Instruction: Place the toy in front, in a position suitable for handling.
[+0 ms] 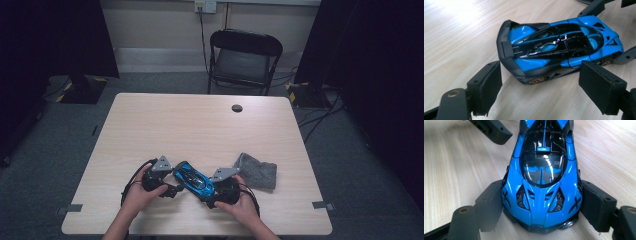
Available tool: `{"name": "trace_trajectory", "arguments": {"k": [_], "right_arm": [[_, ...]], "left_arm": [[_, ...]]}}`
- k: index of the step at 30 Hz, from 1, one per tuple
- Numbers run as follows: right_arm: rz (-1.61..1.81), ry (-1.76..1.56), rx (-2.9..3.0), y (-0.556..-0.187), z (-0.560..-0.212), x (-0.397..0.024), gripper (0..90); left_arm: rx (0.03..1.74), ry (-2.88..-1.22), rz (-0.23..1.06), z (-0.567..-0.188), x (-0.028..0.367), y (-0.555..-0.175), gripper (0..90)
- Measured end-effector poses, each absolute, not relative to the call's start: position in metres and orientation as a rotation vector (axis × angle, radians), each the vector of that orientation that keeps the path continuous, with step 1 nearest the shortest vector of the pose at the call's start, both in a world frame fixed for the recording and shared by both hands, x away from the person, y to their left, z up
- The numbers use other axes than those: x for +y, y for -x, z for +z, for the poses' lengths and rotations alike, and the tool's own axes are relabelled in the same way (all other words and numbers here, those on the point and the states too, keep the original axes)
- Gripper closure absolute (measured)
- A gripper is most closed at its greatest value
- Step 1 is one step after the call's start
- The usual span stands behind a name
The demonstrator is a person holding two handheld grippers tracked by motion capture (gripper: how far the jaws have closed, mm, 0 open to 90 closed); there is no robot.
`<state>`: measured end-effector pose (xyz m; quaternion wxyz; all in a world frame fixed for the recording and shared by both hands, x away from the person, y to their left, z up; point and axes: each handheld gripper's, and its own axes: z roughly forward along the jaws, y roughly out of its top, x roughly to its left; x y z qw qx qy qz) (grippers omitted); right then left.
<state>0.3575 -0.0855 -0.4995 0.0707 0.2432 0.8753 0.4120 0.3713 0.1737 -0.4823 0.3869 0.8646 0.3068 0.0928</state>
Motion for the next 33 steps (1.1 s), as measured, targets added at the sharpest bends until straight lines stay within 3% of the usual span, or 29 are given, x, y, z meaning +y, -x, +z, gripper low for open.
{"name": "trace_trajectory", "arguments": {"k": [33], "right_arm": [[1.247,-0.745,2.63,-0.356,-0.499,-0.091,25.0]], "left_arm": [[0.779,-2.22,0.267,-0.478,0.164,-0.367,16.4]]}}
